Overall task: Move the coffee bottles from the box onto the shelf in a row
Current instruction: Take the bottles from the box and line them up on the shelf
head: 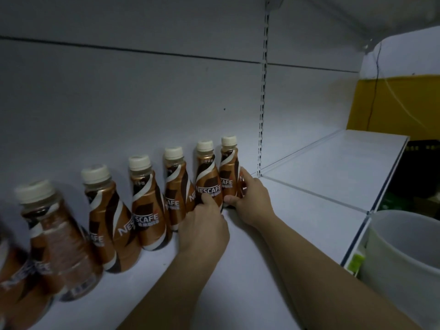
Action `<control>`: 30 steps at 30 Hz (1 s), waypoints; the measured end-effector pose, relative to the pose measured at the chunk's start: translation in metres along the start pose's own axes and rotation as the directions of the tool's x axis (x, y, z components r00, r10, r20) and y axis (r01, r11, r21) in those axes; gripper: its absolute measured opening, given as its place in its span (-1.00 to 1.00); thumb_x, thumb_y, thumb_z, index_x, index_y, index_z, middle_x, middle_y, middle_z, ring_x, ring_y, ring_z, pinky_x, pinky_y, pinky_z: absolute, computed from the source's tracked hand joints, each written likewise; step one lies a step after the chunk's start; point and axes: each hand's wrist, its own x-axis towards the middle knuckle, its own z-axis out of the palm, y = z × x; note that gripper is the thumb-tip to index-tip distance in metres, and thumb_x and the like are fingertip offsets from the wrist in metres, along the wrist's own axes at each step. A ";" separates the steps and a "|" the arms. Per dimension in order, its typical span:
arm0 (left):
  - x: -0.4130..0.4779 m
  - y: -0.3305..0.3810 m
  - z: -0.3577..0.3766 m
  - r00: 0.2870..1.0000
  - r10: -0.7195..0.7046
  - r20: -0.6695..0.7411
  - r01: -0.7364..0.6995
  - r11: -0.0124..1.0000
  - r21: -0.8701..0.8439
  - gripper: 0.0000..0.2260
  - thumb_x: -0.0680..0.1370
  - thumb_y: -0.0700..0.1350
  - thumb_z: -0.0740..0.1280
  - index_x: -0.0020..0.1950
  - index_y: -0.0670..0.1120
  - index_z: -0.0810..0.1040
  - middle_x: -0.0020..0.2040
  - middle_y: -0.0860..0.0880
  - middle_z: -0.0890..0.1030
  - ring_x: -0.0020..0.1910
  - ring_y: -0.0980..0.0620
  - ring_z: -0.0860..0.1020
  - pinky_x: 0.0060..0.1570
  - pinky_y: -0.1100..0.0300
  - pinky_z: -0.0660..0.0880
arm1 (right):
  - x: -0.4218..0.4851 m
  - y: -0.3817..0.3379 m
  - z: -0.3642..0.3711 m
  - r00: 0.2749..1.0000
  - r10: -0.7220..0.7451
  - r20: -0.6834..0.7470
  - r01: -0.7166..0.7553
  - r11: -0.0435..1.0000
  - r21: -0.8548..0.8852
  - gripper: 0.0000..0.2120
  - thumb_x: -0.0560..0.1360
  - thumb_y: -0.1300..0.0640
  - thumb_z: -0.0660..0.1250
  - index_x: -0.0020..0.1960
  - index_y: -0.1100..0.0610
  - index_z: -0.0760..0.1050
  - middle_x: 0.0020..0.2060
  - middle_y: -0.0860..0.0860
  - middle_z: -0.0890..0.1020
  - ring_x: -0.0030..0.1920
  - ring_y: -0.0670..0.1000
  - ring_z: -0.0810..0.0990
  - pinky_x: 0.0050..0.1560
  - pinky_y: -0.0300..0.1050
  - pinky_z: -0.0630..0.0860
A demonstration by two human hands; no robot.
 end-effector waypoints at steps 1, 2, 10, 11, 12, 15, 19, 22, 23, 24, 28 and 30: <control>0.000 0.000 0.000 1.000 0.004 0.009 -0.004 1.000 0.005 -0.69 0.56 -0.01 0.26 0.25 -0.09 0.33 -0.01 -0.05 0.59 -0.08 -0.02 0.60 -0.17 0.16 0.50 | -0.002 -0.001 0.001 1.000 0.010 -0.023 -0.010 1.000 0.027 -0.48 0.34 0.17 0.52 0.23 -0.04 0.42 -0.08 -0.18 0.56 -0.07 -0.13 0.54 0.12 -0.09 0.47; 0.000 -0.001 -0.001 1.000 0.008 0.018 -0.008 1.000 0.012 -0.71 0.56 -0.02 0.27 0.23 -0.08 0.37 0.00 -0.05 0.59 -0.08 -0.01 0.59 -0.15 0.15 0.53 | -0.003 -0.002 0.001 0.999 0.027 -0.036 -0.024 0.998 0.062 -0.44 0.34 0.20 0.53 0.27 -0.03 0.42 -0.12 -0.26 0.53 -0.10 -0.18 0.52 0.09 -0.15 0.45; 0.000 -0.003 -0.001 0.999 0.030 0.028 -0.031 0.999 0.029 -0.77 0.55 -0.08 0.28 0.17 -0.09 0.40 -0.01 -0.04 0.59 -0.09 -0.01 0.59 -0.26 0.22 0.40 | -0.003 0.002 0.002 0.998 0.034 -0.043 -0.031 0.996 0.078 -0.42 0.39 0.28 0.45 0.37 0.05 0.40 0.06 -0.07 0.63 -0.14 -0.28 0.55 0.03 -0.35 0.47; 0.001 -0.003 0.000 0.999 0.034 0.027 -0.035 0.999 0.034 -0.76 0.55 -0.08 0.28 0.18 -0.09 0.40 0.00 -0.04 0.58 -0.09 0.00 0.59 -0.26 0.23 0.40 | -0.003 0.002 0.003 0.998 0.035 -0.050 -0.032 0.997 0.069 -0.43 0.39 0.25 0.47 0.35 0.05 0.41 0.07 -0.06 0.63 -0.15 -0.28 0.55 0.02 -0.36 0.47; 0.001 -0.003 0.000 0.999 0.036 0.028 -0.037 0.999 0.039 -0.75 0.55 -0.08 0.29 0.19 -0.10 0.39 0.01 -0.04 0.58 -0.08 0.00 0.59 -0.25 0.23 0.39 | -0.004 0.001 0.004 0.998 0.032 -0.057 -0.029 0.998 0.053 -0.43 0.39 0.20 0.48 0.36 0.05 0.40 0.10 -0.04 0.64 -0.10 -0.21 0.58 0.03 -0.34 0.46; 0.001 -0.002 -0.001 0.998 0.050 0.032 -0.052 0.997 0.054 -0.74 0.55 -0.09 0.29 0.20 -0.11 0.39 0.02 -0.04 0.58 -0.07 0.01 0.59 -0.24 0.24 0.38 | -0.005 -0.004 0.005 0.996 0.022 -0.081 -0.026 0.999 -0.045 -0.33 0.40 0.10 0.50 0.43 0.06 0.30 0.21 0.04 0.58 0.16 0.02 0.56 0.16 -0.15 0.45; -0.001 -0.001 -0.004 0.997 0.065 0.043 -0.068 0.996 0.066 -0.81 0.54 -0.12 0.29 0.14 -0.11 0.42 0.00 -0.05 0.58 -0.08 0.00 0.59 -0.26 0.23 0.37 | -0.016 -0.022 -0.003 0.945 -0.087 -0.315 0.081 0.996 -0.033 -0.53 0.48 0.09 0.38 0.35 0.03 0.35 0.13 -0.04 0.54 0.00 -0.11 0.54 0.03 -0.11 0.53; -0.002 -0.001 -0.006 0.995 0.072 0.071 -0.076 0.995 0.067 -0.84 0.53 -0.13 0.29 0.09 -0.11 0.45 0.00 -0.05 0.56 -0.08 -0.01 0.57 -0.27 0.22 0.36 | -0.029 -0.030 -0.005 0.965 -0.153 -0.214 0.151 0.988 -0.026 -0.62 0.49 0.19 0.33 0.28 -0.01 0.46 0.06 -0.08 0.58 -0.02 -0.12 0.55 -0.01 -0.24 0.47; -0.003 0.000 -0.007 0.994 0.072 0.084 -0.078 0.995 0.064 -0.84 0.52 -0.13 0.30 0.08 -0.11 0.46 0.00 -0.06 0.55 -0.08 -0.01 0.57 -0.26 0.22 0.36 | -0.033 -0.029 -0.004 0.973 -0.156 -0.168 0.156 0.988 -0.014 -0.60 0.49 0.22 0.32 0.30 -0.01 0.46 0.04 -0.09 0.57 0.00 -0.12 0.54 -0.01 -0.30 0.43; -0.003 0.000 -0.008 0.993 0.075 0.095 -0.081 0.995 0.060 -0.85 0.52 -0.13 0.30 0.07 -0.10 0.47 0.01 -0.06 0.55 -0.08 -0.01 0.56 -0.25 0.22 0.36 | -0.036 -0.029 -0.004 0.977 -0.159 -0.140 0.161 0.987 0.002 -0.58 0.49 0.26 0.29 0.31 -0.02 0.46 0.00 -0.11 0.55 0.00 -0.13 0.52 -0.04 -0.39 0.38; -0.007 0.001 -0.012 0.992 0.091 0.091 -0.097 0.993 0.065 -0.76 0.52 -0.12 0.31 0.17 -0.09 0.44 0.09 -0.07 0.53 -0.02 -0.01 0.56 -0.20 0.22 0.35 | -0.044 -0.034 -0.004 0.982 -0.186 -0.040 0.187 0.982 0.028 -0.54 0.51 0.25 0.27 0.39 0.04 0.40 0.08 -0.09 0.48 0.06 -0.12 0.47 -0.01 -0.51 0.29; -0.011 0.000 -0.015 0.990 0.114 0.087 -0.120 0.991 0.067 -0.70 0.52 -0.09 0.32 0.22 -0.09 0.41 0.14 -0.07 0.51 0.01 0.01 0.56 -0.13 0.22 0.39 | -0.049 -0.036 -0.001 0.974 -0.222 0.041 0.222 0.975 -0.018 -0.53 0.54 0.19 0.27 0.44 0.04 0.34 0.23 -0.02 0.49 0.18 -0.07 0.46 0.17 -0.37 0.30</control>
